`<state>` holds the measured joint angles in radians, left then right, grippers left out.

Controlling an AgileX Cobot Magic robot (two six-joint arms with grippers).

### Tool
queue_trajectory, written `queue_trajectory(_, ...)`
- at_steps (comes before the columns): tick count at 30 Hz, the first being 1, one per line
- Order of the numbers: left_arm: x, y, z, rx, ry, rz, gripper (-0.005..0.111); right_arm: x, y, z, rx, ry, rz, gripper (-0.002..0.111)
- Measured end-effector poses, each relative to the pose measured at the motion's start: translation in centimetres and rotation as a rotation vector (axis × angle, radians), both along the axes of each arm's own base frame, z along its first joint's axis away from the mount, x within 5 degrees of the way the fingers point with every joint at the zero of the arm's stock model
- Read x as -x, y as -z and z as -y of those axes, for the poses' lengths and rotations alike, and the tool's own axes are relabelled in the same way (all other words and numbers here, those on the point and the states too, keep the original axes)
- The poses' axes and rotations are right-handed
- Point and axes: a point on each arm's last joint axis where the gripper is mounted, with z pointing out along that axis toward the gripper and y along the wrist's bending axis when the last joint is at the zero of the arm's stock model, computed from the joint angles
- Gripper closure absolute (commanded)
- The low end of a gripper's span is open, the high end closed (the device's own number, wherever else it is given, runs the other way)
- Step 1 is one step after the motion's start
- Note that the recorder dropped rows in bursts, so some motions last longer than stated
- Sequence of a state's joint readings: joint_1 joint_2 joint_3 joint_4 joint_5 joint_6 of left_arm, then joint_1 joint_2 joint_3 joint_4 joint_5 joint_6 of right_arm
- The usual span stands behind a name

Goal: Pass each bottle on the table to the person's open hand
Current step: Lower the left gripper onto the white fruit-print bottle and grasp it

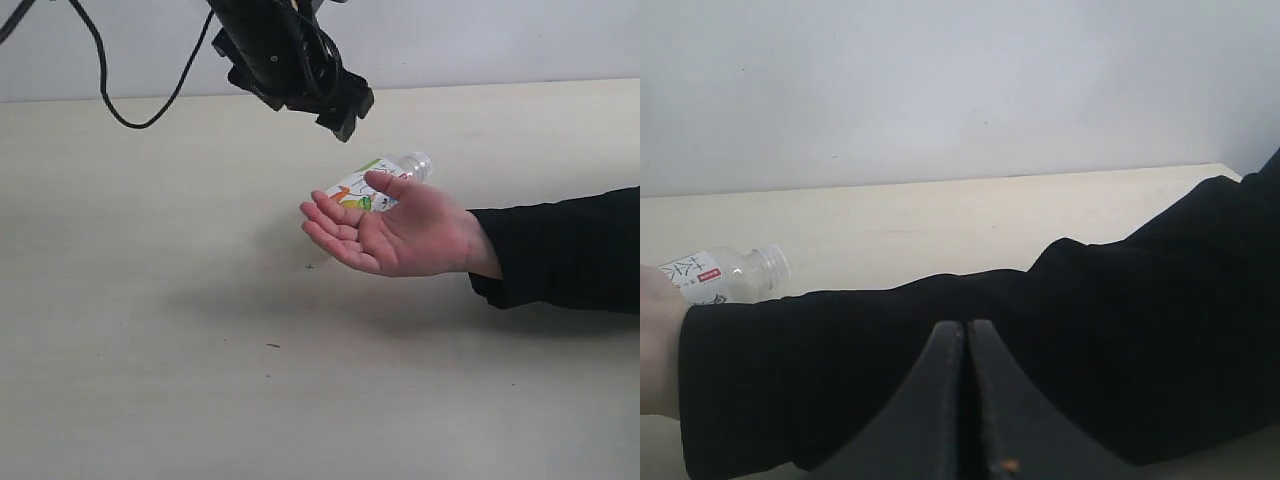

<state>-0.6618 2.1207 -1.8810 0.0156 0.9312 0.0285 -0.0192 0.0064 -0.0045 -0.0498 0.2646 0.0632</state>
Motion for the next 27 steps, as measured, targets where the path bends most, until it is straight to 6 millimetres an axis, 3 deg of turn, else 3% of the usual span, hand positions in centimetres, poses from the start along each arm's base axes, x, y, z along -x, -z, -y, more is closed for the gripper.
queue_trajectory(3,-0.1,0.8,0.6,-0.017,0.051,-0.008,0.032,0.0,0.0,0.0,0.0,0.0,0.0,0.108)
queue_trajectory(19,-0.2,1.6,1.4,0.001,0.109,0.0,0.032,0.0,0.0,0.0,0.0,0.0,0.0,0.108)
queue_trajectory(27,-0.8,5.2,2.2,-0.011,0.11,-0.052,0.032,0.0,0.0,0.0,0.0,0.0,0.0,0.108)
